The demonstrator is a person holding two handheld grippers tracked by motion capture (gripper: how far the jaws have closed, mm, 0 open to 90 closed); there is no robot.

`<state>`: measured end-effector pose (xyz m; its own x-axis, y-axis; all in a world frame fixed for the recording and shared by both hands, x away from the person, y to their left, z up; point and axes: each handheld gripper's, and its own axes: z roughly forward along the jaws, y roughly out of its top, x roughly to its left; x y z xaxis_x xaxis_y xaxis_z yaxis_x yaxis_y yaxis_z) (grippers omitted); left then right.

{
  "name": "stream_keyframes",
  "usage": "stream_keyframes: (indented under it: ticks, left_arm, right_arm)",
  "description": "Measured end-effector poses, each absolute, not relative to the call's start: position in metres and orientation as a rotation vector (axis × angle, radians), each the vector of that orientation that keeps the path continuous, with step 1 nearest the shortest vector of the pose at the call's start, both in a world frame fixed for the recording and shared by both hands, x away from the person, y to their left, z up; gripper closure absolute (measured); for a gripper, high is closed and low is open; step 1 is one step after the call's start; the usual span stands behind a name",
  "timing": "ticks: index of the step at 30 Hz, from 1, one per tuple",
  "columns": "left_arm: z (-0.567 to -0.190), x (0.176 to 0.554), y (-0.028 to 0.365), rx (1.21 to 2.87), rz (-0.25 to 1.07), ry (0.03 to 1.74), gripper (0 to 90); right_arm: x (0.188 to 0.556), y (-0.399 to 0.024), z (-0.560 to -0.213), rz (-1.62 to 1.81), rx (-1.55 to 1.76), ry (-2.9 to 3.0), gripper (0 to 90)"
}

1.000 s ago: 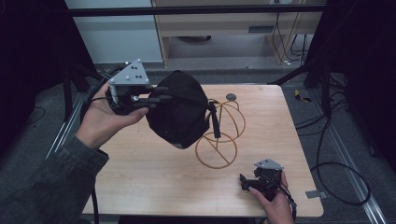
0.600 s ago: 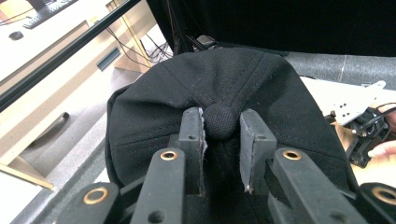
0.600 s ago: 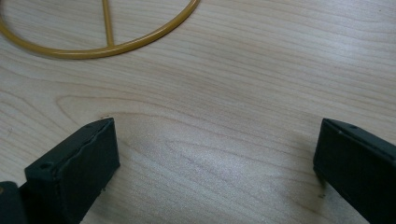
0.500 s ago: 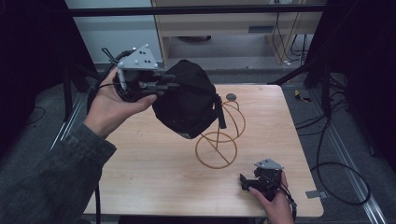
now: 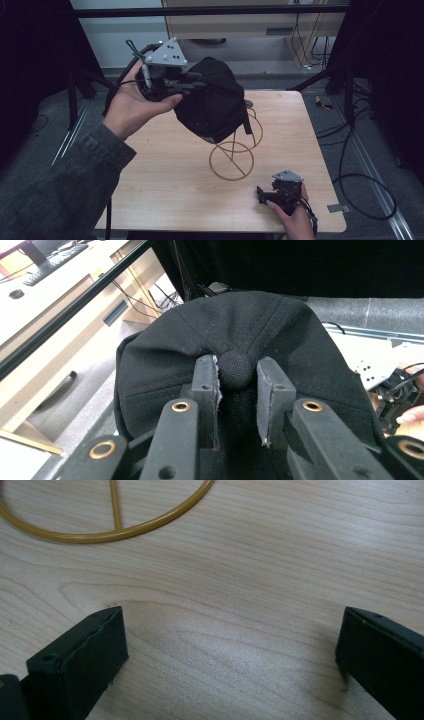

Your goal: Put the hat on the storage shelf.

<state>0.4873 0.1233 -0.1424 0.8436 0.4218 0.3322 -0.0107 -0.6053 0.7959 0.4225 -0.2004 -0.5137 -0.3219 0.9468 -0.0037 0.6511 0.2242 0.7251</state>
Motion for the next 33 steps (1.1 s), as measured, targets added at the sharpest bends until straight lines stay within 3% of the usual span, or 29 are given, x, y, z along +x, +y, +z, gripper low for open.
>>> stream_keyframes:
  ticks: [33]
  left_arm:
    - [-0.125,0.504,0.087,2.130,0.660,0.274,72.9]
  right_arm:
    - [0.423,-0.200,-0.514,0.881,1.470,2.056,0.4]
